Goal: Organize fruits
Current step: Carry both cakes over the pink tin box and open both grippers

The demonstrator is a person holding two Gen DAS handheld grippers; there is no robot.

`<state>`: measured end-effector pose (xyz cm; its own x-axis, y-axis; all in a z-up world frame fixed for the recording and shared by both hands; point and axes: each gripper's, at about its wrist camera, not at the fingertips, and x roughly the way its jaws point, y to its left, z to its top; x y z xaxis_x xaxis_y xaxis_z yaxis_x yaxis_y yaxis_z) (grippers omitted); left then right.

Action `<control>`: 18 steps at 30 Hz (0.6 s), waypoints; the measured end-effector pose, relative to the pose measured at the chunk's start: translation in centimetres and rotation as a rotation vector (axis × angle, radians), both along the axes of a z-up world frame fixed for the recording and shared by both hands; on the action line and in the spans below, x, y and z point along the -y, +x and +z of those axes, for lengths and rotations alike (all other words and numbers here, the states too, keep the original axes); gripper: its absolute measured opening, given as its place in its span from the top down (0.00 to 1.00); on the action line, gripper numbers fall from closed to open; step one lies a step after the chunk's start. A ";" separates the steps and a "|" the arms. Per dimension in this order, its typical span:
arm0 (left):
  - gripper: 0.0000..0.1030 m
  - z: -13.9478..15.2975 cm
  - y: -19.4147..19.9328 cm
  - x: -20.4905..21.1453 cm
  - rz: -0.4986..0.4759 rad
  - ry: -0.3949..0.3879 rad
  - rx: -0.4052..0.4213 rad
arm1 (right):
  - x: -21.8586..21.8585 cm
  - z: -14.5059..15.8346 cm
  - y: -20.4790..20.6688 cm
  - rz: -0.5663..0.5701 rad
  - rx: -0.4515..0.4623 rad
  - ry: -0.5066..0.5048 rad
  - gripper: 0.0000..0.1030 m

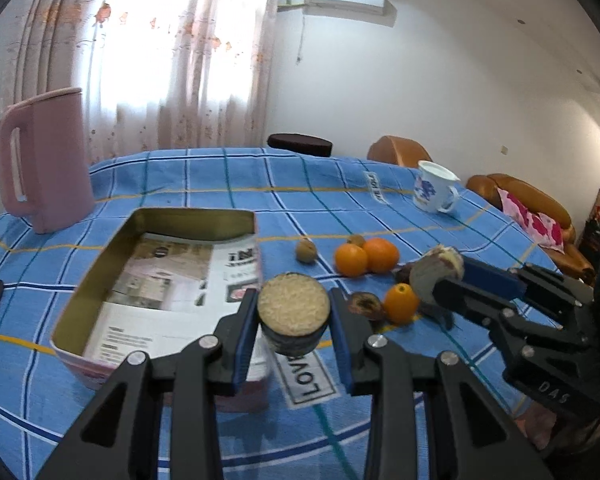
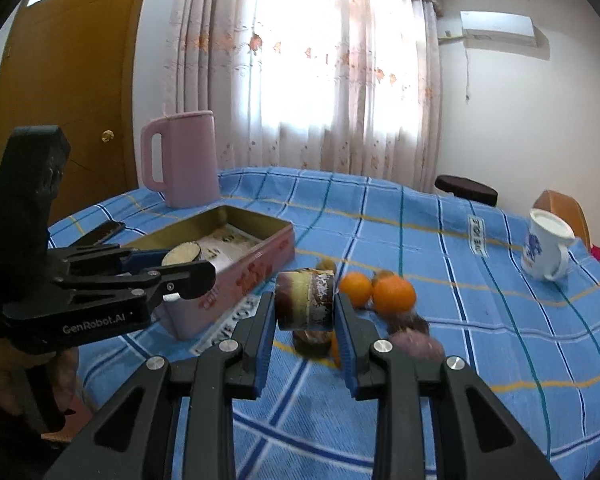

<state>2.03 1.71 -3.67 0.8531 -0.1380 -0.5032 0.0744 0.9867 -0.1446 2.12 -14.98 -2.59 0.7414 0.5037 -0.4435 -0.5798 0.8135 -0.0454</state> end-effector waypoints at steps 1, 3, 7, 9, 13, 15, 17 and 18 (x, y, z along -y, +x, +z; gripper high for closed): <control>0.65 0.0 0.0 -0.3 0.009 0.004 0.001 | -0.3 0.2 0.0 0.005 0.007 -0.001 0.71; 0.65 0.0 0.2 -1.1 0.030 0.008 0.001 | -1.0 0.6 0.4 0.021 0.016 0.000 0.71; 0.65 0.1 0.6 -2.8 0.072 0.018 0.002 | -2.6 1.8 1.1 0.055 0.036 -0.004 0.71; 0.65 0.2 1.0 -3.5 0.087 0.023 0.001 | -3.6 2.3 1.5 0.075 0.041 -0.008 0.71; 0.65 0.2 1.7 -4.9 0.106 0.030 -0.009 | -5.6 2.9 2.9 0.105 0.039 -0.014 0.70; 0.65 0.0 2.5 -5.8 0.115 0.019 -0.026 | -6.4 3.1 3.7 0.125 0.021 -0.004 0.70; 0.65 0.0 3.0 -6.4 0.115 0.012 -0.036 | -7.3 3.2 4.6 0.136 0.003 0.002 0.70; 0.65 -0.1 3.4 -6.8 0.122 0.009 -0.041 | -7.9 3.3 5.1 0.139 0.000 -0.002 0.70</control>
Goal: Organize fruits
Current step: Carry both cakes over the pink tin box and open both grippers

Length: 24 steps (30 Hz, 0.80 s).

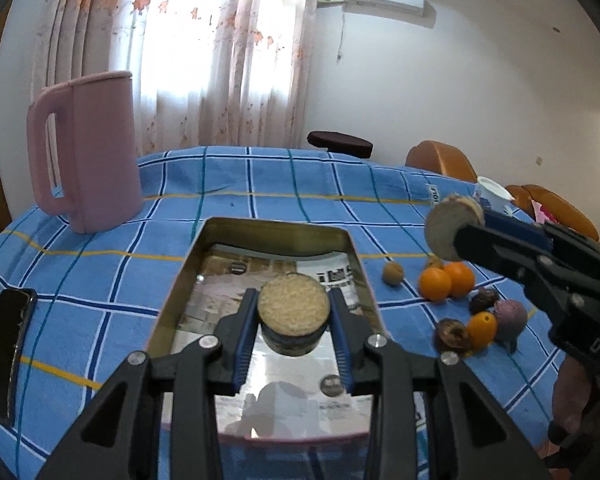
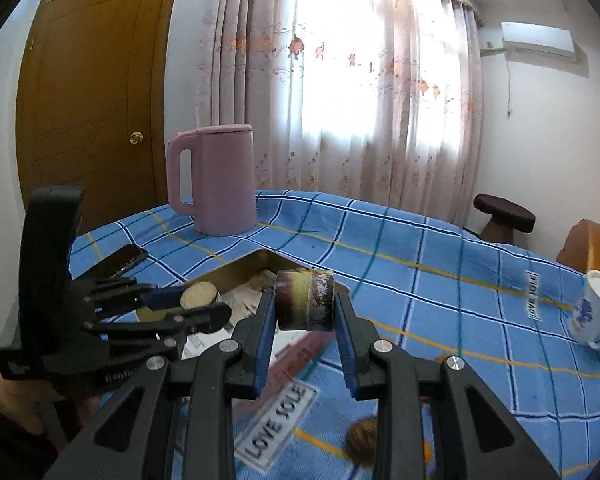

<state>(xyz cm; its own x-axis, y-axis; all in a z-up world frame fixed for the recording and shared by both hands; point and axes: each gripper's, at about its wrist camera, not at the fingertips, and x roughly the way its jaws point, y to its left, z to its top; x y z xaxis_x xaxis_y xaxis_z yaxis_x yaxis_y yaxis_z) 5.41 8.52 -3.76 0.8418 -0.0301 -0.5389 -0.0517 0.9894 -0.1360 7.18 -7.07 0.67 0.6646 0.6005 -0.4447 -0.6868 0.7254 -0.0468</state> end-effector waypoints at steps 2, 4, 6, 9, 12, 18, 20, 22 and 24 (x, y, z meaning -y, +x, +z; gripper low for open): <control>0.65 -0.2 0.7 -0.8 0.011 -0.007 -0.012 | -1.3 -0.1 0.7 0.008 -0.007 -0.012 0.70; 0.65 -0.3 1.0 -1.4 0.018 -0.011 -0.021 | -2.2 -0.5 1.3 0.015 -0.018 -0.025 0.70; 0.65 -0.3 1.5 -1.9 0.029 -0.001 -0.032 | -3.2 -1.1 1.7 0.017 -0.026 -0.040 0.70; 0.65 -0.5 2.2 -2.6 0.033 -0.003 -0.050 | -4.5 -2.3 2.6 0.019 -0.045 -0.065 0.70; 0.65 -0.7 2.7 -3.2 0.039 -0.001 -0.066 | -5.4 -3.3 3.2 0.021 -0.066 -0.085 0.70; 0.65 -1.2 3.2 -4.0 0.052 -0.003 -0.093 | -6.8 -4.8 3.7 0.037 -0.102 -0.133 0.70; 0.65 -1.3 3.2 -4.1 0.054 -0.001 -0.095 | -7.1 -5.1 3.6 0.040 -0.110 -0.142 0.70; 0.65 -1.3 3.2 -4.2 0.058 0.010 -0.097 | -7.4 -5.4 3.7 0.044 -0.121 -0.148 0.70; 0.65 -1.3 3.2 -4.2 0.073 0.023 -0.095 | -7.7 -5.8 3.8 0.051 -0.141 -0.167 0.70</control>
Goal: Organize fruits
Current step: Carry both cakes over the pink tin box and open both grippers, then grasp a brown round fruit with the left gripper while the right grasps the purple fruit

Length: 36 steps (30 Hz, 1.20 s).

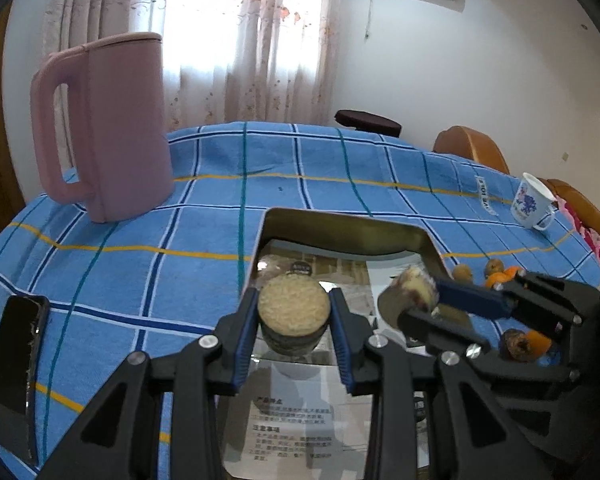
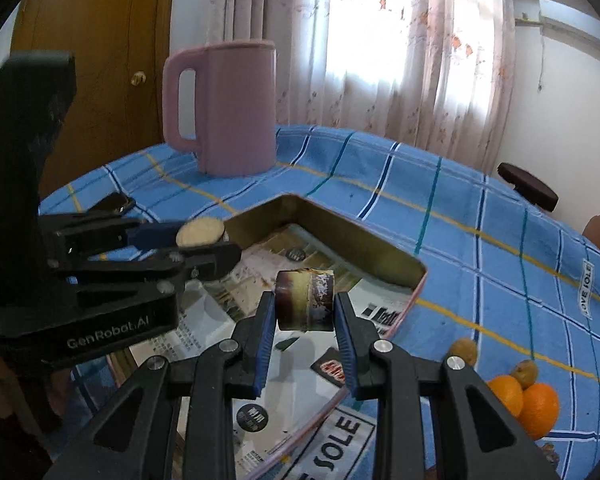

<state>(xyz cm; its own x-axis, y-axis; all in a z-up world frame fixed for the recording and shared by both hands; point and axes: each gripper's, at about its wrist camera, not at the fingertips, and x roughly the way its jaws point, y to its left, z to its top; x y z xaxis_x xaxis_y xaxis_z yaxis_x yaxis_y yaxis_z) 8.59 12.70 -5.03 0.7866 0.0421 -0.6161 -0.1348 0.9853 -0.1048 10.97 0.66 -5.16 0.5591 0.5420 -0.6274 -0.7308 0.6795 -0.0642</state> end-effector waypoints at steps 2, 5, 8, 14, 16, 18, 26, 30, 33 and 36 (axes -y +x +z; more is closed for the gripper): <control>0.63 0.2 -0.2 0.3 0.002 0.023 0.010 | -0.2 -0.4 0.1 0.001 -0.009 -0.003 0.70; 0.40 0.6 -0.5 0.4 0.018 0.028 0.029 | -0.1 -0.6 0.0 -0.005 -0.020 -0.009 0.53; 0.26 1.5 -1.7 0.6 0.038 0.027 0.080 | 0.9 0.1 -0.9 -0.025 0.020 0.013 0.41; 0.20 2.7 -3.8 3.1 -0.018 -0.006 0.142 | 7.7 2.0 -3.7 -0.111 0.122 0.060 0.41; 0.20 2.7 -4.0 4.9 -0.052 -0.002 0.149 | 11.3 2.2 -4.2 -0.194 0.156 0.063 0.40; 0.20 2.5 -4.1 6.9 -0.089 0.007 0.149 | 15.0 2.2 -4.5 -0.297 0.173 0.075 0.36; 0.20 1.1 -2.9 14.3 -0.225 0.076 0.097 | 21.8 0.9 -3.0 -0.486 0.097 0.113 0.32; 0.20 0.1 -2.3 16.0 -0.257 0.105 0.054 | 21.6 0.3 -2.4 -0.459 0.048 0.121 0.32; 0.21 -0.5 -1.8 16.4 -0.263 0.108 0.026 | 21.4 -0.1 -2.0 -0.456 0.016 0.117 0.32; 0.21 -0.9 -1.5 17.4 -0.286 0.127 -0.002 | 21.4 -0.8 -1.2 -0.450 -0.045 0.100 0.32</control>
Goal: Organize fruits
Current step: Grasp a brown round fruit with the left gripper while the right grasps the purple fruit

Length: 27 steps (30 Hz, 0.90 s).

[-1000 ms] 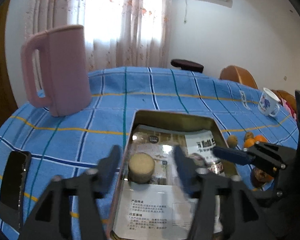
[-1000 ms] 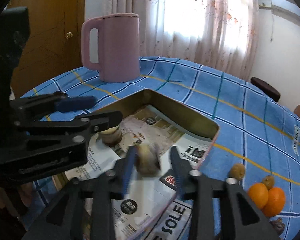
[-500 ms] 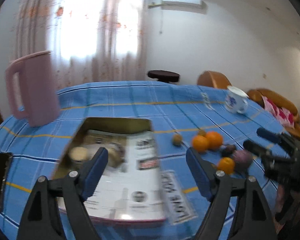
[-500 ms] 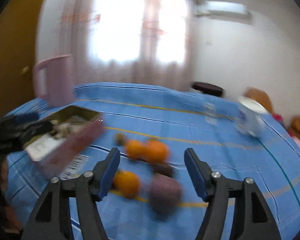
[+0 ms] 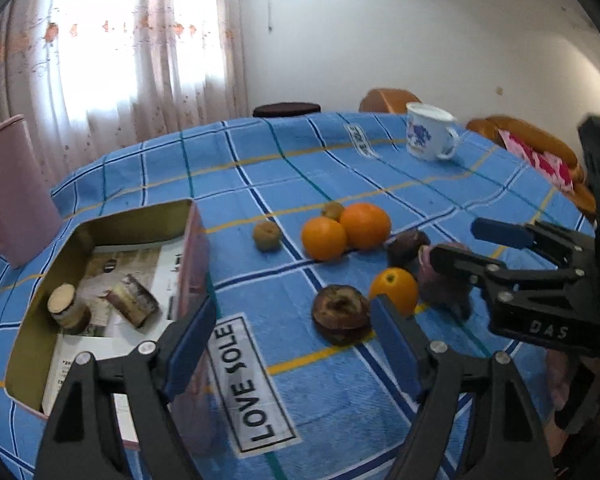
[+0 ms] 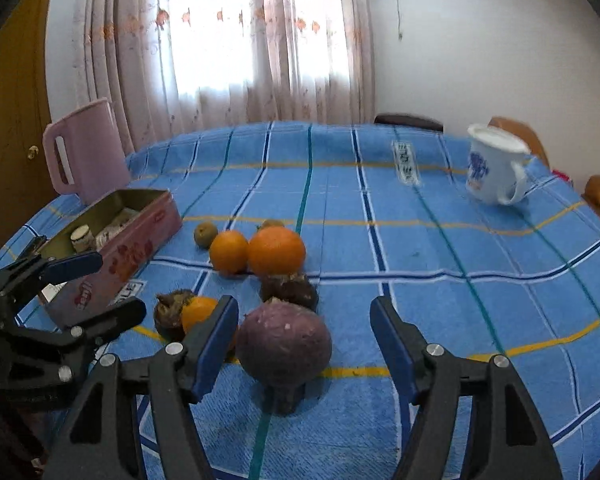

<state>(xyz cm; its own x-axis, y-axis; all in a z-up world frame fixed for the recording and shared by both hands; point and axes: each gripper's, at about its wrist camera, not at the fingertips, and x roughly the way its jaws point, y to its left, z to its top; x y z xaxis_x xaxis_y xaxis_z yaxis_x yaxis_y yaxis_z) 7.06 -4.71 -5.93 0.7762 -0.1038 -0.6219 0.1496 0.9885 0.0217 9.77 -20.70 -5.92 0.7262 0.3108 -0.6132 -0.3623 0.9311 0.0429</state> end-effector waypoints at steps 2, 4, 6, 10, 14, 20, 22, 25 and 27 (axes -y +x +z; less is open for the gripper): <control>0.23 -0.2 0.4 0.5 -0.017 0.005 -0.018 | -0.2 -0.4 0.5 0.024 -0.040 0.000 0.33; 0.23 -0.7 0.8 1.1 -0.040 0.026 -0.052 | -0.4 -0.7 0.7 0.046 -0.062 0.002 0.33; 0.28 -1.1 1.3 1.5 -0.059 0.029 -0.087 | -0.6 -0.8 0.6 0.050 -0.063 -0.004 0.33; 0.28 -1.1 1.6 1.9 -0.058 0.045 -0.105 | -0.4 -1.0 0.7 0.056 -0.076 0.013 0.33; 0.45 -0.9 1.8 2.8 -0.066 0.096 -0.104 | 0.1 -1.1 0.9 0.060 -0.098 0.054 0.33; 0.44 -1.5 3.7 2.0 -0.094 -0.020 -0.193 | 0.6 -0.8 0.7 0.030 -0.084 0.071 0.33; 0.46 -1.8 4.5 1.3 -0.090 -0.065 -0.225 | 0.5 -0.9 0.7 0.035 -0.087 0.071 0.33; 0.56 -1.9 4.5 1.5 -0.101 -0.075 -0.229 | 0.2 -0.9 0.8 0.049 -0.092 0.058 0.36; 0.59 -1.8 4.2 2.1 -0.110 -0.053 -0.219 | 0.3 -0.9 0.6 0.063 -0.085 0.072 0.45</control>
<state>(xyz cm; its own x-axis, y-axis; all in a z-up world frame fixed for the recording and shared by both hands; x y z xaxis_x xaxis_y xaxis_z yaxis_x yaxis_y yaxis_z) 11.30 -6.81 -7.73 0.6056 -0.2171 -0.7656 0.2523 0.9648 -0.0741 10.37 -20.98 -6.85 0.6502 0.4002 -0.6458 -0.4126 0.8997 0.1422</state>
